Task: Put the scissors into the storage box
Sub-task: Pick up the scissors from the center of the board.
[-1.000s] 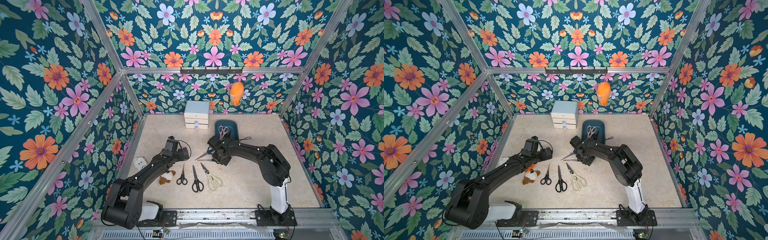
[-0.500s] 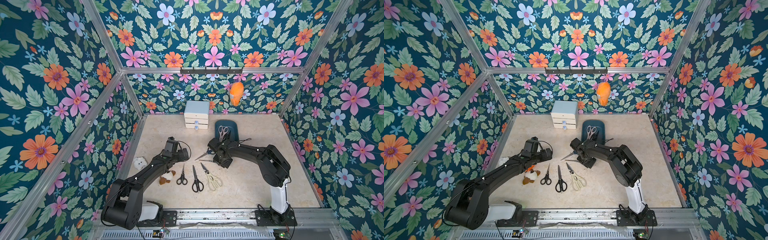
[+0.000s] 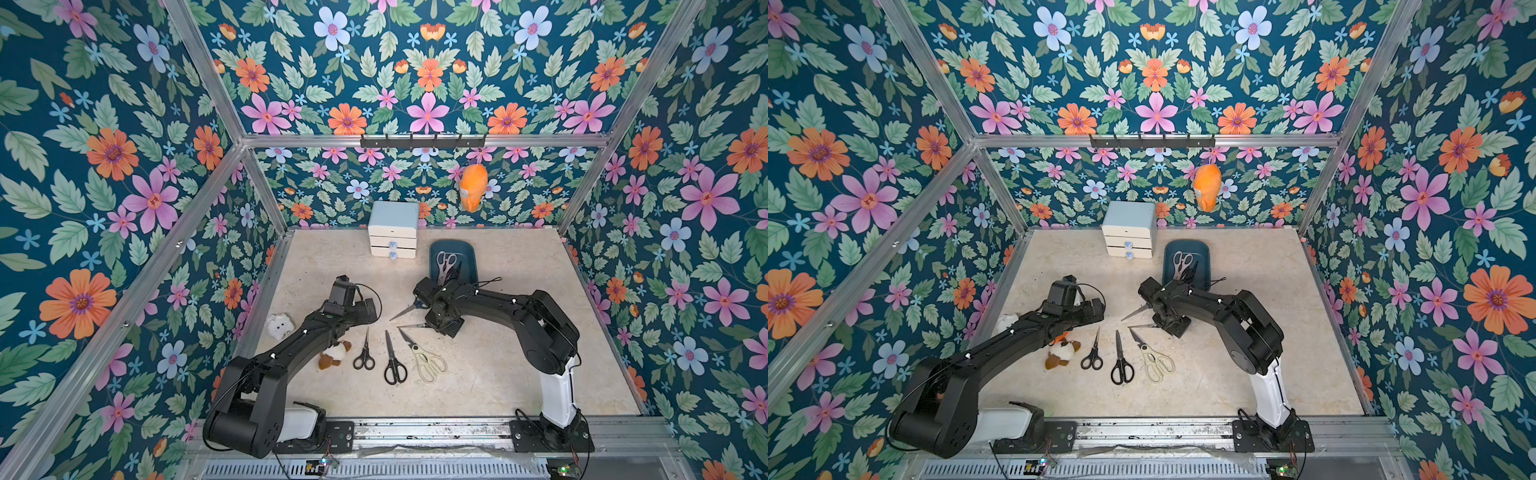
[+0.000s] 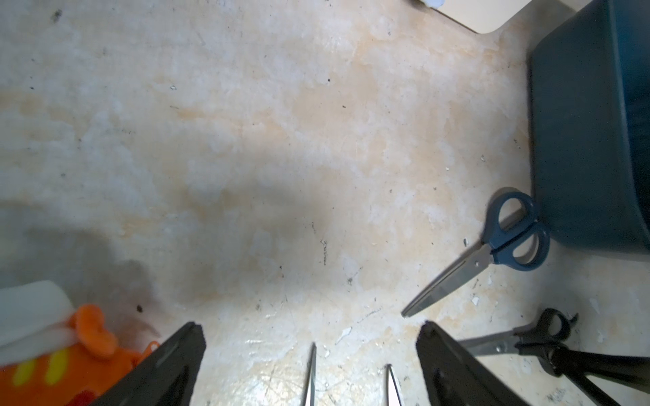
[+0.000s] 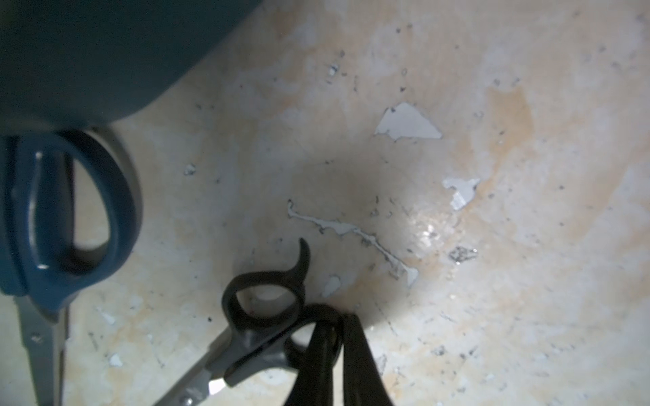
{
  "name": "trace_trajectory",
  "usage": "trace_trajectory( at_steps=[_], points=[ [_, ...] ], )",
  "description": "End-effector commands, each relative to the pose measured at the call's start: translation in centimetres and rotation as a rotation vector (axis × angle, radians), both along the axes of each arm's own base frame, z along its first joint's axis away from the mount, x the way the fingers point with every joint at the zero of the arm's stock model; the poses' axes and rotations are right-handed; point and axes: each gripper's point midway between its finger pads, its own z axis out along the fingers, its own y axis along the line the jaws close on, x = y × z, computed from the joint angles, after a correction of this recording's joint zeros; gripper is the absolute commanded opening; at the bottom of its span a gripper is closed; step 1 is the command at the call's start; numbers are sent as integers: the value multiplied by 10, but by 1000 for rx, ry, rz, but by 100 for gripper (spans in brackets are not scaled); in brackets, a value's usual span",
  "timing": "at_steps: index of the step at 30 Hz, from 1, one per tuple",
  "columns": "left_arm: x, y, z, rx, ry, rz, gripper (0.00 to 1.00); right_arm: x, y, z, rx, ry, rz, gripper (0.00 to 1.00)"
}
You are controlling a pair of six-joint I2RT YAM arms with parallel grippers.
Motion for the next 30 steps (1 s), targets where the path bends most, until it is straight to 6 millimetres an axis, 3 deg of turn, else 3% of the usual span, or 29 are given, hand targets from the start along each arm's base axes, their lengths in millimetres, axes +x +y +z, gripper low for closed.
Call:
trace_trajectory(
  at_steps=[1,7,11,20,30],
  points=[
    [2,4,3,19,-17,5,99,-10,-14,-22,-60,43,-22,4],
    [2,4,3,19,-18,7,99,-13,-19,-27,-64,39,-42,0],
    [2,4,4,18,-22,8,99,-9,-18,-19,-48,7,-47,0],
    [6,3,4,21,-28,4,99,7,-13,26,17,-115,-41,0],
    [9,0,3,14,-28,-5,99,1,-20,69,49,-162,-6,0]
  ],
)
